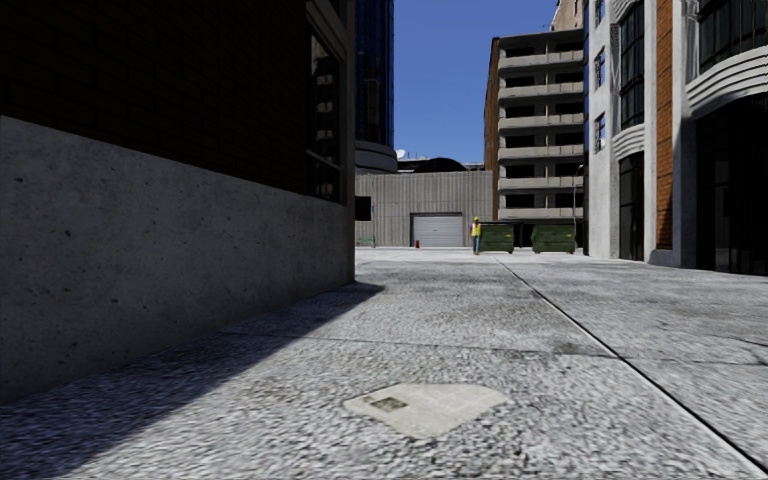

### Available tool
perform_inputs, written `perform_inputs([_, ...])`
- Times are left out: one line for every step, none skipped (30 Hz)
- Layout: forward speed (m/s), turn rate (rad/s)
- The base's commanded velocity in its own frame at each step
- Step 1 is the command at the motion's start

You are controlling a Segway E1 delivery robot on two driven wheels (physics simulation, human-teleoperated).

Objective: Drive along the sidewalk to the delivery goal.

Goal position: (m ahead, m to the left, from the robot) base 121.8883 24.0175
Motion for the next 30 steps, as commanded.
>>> perform_inputs([2.00,-0.23])
perform_inputs([2.00,-0.23])
perform_inputs([2.00,-0.24])
perform_inputs([2.00,-0.24])
perform_inputs([2.00,-0.24])
perform_inputs([2.00,-0.24])
perform_inputs([2.00,-0.24])
perform_inputs([2.00,-0.24])
perform_inputs([2.00,-0.24])
perform_inputs([2.00,-0.24])
perform_inputs([2.00,-0.24])
perform_inputs([2.00,-0.24])
perform_inputs([2.00,-0.24])
perform_inputs([2.00,-0.24])
perform_inputs([2.00,-0.24])
perform_inputs([2.00,-0.24])
perform_inputs([2.00,-0.24])
perform_inputs([2.00,-0.24])
perform_inputs([2.00,-0.21])
perform_inputs([2.00,-0.21])
perform_inputs([2.00,0.00])
perform_inputs([2.00,0.00])
perform_inputs([2.00,0.00])
perform_inputs([2.00,0.00])
perform_inputs([2.00,0.00])
perform_inputs([2.00,0.00])
perform_inputs([2.00,0.00])
perform_inputs([2.00,0.00])
perform_inputs([2.00,0.00])
perform_inputs([2.00,0.00])
